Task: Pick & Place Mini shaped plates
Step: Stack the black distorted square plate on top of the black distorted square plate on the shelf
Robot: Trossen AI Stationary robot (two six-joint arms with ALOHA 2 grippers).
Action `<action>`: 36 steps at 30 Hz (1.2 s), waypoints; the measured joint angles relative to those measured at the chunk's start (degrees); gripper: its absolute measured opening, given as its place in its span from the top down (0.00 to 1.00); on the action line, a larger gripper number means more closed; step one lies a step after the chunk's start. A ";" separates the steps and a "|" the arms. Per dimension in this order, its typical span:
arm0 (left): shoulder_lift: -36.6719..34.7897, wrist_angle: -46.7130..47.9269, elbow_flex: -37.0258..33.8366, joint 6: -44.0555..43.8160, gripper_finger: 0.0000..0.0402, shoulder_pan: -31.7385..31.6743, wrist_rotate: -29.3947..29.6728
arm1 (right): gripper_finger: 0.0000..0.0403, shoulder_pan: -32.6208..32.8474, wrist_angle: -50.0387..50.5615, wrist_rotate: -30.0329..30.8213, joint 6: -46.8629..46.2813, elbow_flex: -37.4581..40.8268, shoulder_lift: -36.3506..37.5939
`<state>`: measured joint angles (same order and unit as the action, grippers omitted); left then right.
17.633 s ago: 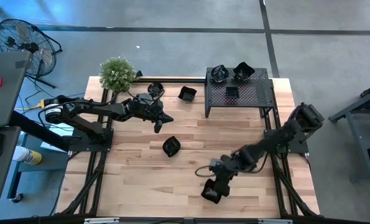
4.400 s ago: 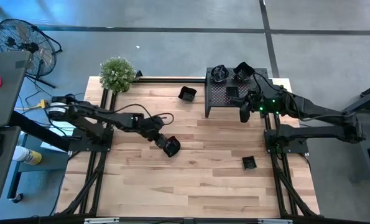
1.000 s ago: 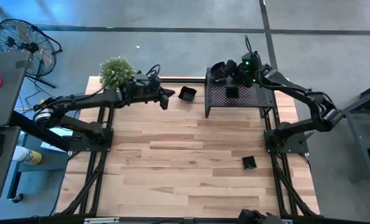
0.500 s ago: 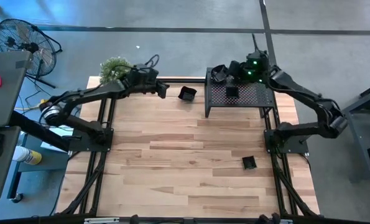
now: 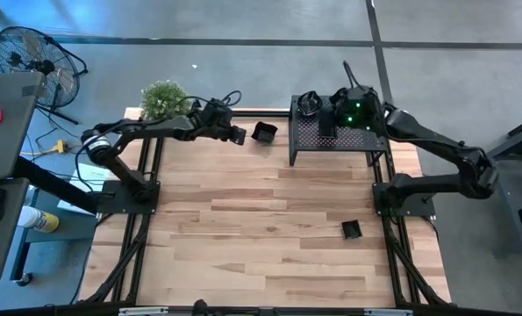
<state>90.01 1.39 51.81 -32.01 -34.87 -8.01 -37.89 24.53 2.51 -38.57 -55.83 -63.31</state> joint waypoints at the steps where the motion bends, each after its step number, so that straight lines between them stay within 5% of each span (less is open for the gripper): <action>1: 0.77 -0.25 0.35 -0.37 0.90 0.00 0.02 | 0.96 0.88 -0.15 0.69 0.11 0.00 0.00; 9: 8.46 -2.58 4.84 -1.97 0.72 0.00 4.80 | 0.99 5.17 -3.86 1.92 1.56 0.00 0.00; 21: 18.37 -4.50 9.34 -1.27 0.71 0.00 4.83 | 0.99 7.70 -5.96 3.77 1.58 0.00 -0.02; 26: 19.75 -3.99 9.38 -1.15 0.77 0.02 3.51 | 0.99 7.85 -5.96 3.78 1.56 0.00 -0.02; 31: 19.54 -4.26 9.40 0.99 0.96 0.00 2.61 | 0.99 7.85 -5.94 3.77 1.56 0.00 -0.02; 36: 15.67 0.17 9.36 1.31 0.98 0.03 2.17 | 0.99 8.08 -5.94 3.14 1.58 0.00 -0.02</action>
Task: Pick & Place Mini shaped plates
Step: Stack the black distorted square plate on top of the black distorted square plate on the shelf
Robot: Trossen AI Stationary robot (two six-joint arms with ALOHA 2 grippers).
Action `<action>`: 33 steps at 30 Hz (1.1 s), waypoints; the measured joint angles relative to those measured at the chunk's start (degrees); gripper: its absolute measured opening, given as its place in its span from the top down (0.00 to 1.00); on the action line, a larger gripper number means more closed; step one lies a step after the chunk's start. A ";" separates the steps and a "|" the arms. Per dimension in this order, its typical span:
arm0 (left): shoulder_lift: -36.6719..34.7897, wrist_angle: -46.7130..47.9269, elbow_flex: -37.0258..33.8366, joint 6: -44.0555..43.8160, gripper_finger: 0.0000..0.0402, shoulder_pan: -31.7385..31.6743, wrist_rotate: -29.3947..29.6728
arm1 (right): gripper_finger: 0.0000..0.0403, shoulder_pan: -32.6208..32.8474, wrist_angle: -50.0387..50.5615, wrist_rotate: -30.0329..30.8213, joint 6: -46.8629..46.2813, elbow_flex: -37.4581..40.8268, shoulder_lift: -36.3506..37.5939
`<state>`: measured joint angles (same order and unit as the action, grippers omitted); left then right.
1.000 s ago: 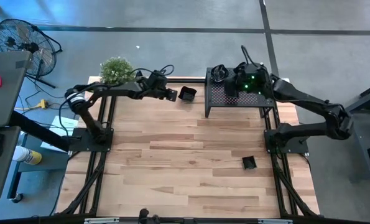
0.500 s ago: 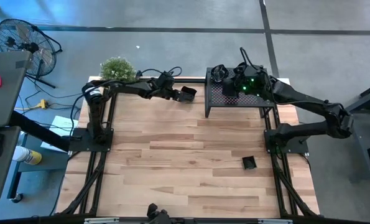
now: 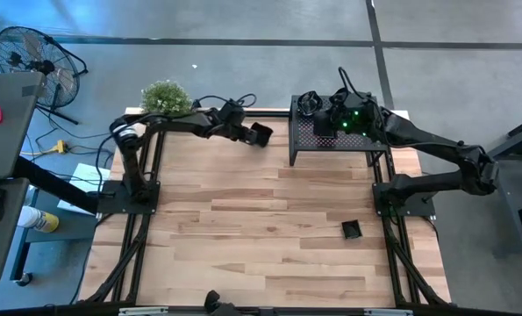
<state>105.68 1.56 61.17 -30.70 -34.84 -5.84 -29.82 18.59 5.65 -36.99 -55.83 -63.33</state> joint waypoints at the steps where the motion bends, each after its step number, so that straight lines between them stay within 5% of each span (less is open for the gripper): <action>1: -1.35 1.43 0.00 0.02 0.99 0.16 -0.22 | 0.99 0.19 0.00 -0.01 0.04 0.00 0.04; 9: -14.74 18.68 0.00 2.77 0.99 7.43 -1.09 | 0.99 3.42 1.88 -0.73 2.94 0.02 3.19; 14: -16.61 18.05 0.00 1.14 1.00 18.48 1.22 | 0.99 7.48 5.21 -1.45 4.55 0.02 6.44; 20: -9.26 7.17 -0.02 -4.53 1.00 27.33 7.81 | 0.99 13.37 7.18 -1.44 5.58 0.02 9.06; 26: 0.13 -3.07 -0.04 -10.97 1.00 29.76 8.17 | 0.99 17.63 7.53 -1.76 6.15 0.02 8.97; 33: 3.96 -3.34 3.10 -10.74 0.98 30.04 5.99 | 1.00 21.38 8.71 -2.63 5.60 0.07 8.66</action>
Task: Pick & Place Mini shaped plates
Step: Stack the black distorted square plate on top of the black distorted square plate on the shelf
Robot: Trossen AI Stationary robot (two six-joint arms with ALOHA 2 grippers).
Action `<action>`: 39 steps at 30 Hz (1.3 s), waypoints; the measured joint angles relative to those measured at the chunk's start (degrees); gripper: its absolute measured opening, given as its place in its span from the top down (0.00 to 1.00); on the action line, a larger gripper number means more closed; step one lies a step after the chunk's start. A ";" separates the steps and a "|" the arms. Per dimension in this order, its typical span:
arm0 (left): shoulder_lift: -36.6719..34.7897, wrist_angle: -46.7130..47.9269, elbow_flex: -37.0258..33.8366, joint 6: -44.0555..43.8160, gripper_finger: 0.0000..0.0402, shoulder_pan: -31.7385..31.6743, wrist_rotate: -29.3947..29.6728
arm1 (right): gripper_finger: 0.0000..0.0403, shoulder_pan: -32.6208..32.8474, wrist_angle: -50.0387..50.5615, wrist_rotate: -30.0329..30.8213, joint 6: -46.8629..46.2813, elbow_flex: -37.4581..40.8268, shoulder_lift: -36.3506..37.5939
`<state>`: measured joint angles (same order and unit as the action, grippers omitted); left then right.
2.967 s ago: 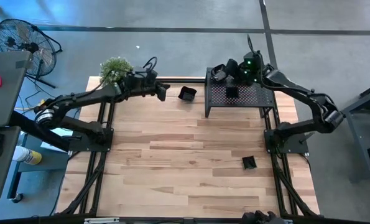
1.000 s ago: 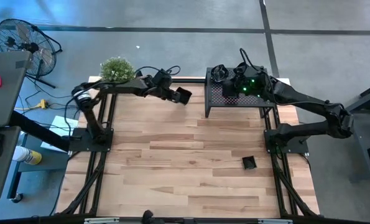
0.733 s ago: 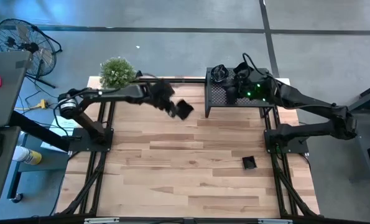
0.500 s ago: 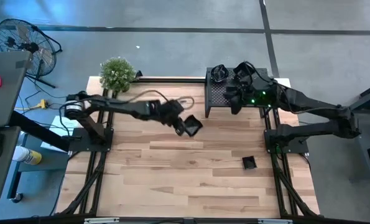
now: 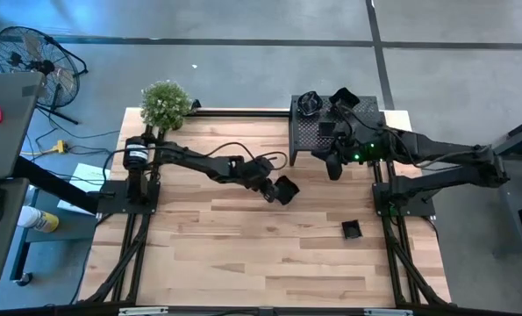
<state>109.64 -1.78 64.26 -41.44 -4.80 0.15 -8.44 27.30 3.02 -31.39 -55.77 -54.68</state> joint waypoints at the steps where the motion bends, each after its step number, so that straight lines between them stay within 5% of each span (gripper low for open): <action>1: -0.09 0.17 -0.01 0.57 0.96 0.00 0.03 | 1.00 0.73 0.43 -0.06 -0.34 0.00 0.00; 11: -3.11 12.49 5.53 7.84 0.77 -2.05 -8.51 | 0.90 7.89 6.31 6.25 -7.62 0.02 -2.02; 17: -11.42 20.66 5.18 18.51 0.90 -4.40 -3.85 | 0.80 12.43 8.49 10.62 -11.86 0.78 -6.02; 20: -16.04 16.84 -0.97 18.77 0.98 -6.38 -3.48 | 0.76 13.97 5.62 10.32 -15.06 4.31 -8.06; 32: -32.61 -21.48 -30.18 9.80 0.99 -7.96 -4.04 | 0.67 12.24 -26.74 13.20 -19.89 27.11 -9.35; 39: -35.04 -25.45 -35.83 6.03 1.00 -7.96 -2.59 | 0.51 8.64 -28.63 9.33 -16.65 28.48 -13.76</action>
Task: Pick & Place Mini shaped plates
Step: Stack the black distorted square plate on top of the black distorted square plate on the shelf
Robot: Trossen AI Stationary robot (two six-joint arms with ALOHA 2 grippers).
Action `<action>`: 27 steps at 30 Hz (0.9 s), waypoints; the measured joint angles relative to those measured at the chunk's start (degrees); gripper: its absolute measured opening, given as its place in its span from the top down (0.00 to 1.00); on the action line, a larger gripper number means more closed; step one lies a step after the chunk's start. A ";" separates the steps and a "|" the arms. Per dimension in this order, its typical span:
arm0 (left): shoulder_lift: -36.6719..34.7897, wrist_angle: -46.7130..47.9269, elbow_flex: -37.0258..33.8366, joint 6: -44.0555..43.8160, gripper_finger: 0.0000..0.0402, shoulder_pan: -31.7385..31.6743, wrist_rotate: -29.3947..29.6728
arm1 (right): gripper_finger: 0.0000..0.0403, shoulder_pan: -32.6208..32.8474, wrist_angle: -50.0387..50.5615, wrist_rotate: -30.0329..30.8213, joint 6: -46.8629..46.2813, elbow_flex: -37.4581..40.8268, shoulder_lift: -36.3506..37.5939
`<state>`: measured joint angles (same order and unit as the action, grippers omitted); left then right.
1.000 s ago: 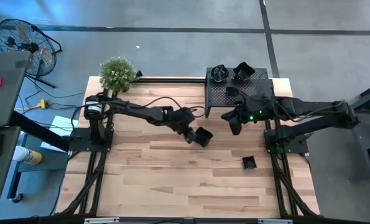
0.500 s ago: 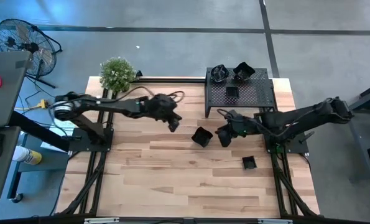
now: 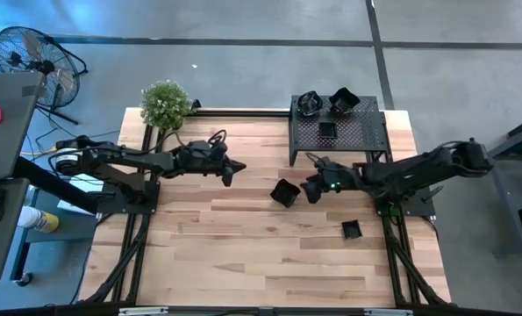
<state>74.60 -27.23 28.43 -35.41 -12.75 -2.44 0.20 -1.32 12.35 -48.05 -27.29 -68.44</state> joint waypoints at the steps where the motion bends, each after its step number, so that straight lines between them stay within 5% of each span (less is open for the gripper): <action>1: 0.05 0.38 -0.08 -0.01 1.00 0.00 0.01 | 0.50 -0.27 -0.32 -0.90 0.82 0.06 -1.44; 12: 0.11 2.58 -0.18 0.23 1.00 0.00 0.04 | 0.55 -2.67 -10.20 -3.65 8.04 0.04 -15.86; 24: 0.12 3.43 -0.16 0.43 1.00 0.00 0.07 | 0.95 -3.63 -10.69 -4.96 5.85 0.04 -16.24; 27: 0.12 3.42 -0.16 0.43 1.00 0.00 0.20 | 0.98 -3.43 -10.81 -5.20 4.40 0.04 -13.92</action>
<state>74.72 -23.81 28.27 -34.98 -12.75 -2.24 -3.23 -12.13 7.15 -43.64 -27.24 -82.36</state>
